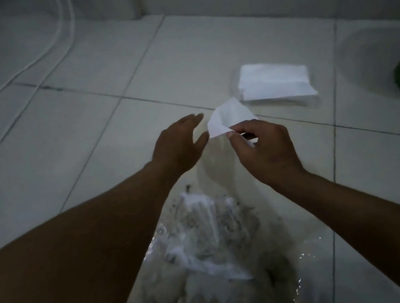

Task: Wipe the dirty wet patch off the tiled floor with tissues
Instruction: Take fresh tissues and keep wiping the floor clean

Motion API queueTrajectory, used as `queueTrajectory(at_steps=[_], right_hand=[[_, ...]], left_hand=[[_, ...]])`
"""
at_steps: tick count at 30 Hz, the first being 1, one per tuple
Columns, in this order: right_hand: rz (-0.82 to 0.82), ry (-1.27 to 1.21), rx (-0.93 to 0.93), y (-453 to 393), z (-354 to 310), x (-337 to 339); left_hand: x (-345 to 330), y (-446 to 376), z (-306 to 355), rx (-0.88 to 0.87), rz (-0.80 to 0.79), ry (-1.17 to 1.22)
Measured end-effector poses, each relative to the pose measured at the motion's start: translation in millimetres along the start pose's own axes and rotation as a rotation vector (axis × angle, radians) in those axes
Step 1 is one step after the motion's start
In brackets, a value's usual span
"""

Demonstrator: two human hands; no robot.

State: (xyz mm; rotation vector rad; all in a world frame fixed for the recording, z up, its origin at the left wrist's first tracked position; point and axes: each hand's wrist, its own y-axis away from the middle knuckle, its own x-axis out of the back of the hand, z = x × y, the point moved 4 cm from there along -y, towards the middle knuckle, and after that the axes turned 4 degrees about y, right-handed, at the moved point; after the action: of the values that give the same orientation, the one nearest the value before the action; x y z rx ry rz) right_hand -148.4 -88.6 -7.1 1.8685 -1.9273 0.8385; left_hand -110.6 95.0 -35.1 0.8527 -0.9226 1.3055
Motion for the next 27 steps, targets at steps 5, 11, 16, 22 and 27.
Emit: queueTrajectory(at_steps=[5,11,16,22,27], right_hand=[[-0.181,-0.040,0.121,22,-37,-31],[-0.431,-0.058,0.277,76,-79,-77],[-0.603,-0.002,0.392,131,-101,-101],[-0.785,0.052,0.519,191,-103,-125],[-0.976,0.160,0.617,229,-87,-139]], left_hand=[[31,75,-30,0.135,0.061,0.036],[52,176,-68,0.347,0.168,0.096],[48,258,-88,0.522,0.158,0.163],[34,323,-104,0.661,0.191,0.231],[20,349,-105,0.699,0.223,0.234]])
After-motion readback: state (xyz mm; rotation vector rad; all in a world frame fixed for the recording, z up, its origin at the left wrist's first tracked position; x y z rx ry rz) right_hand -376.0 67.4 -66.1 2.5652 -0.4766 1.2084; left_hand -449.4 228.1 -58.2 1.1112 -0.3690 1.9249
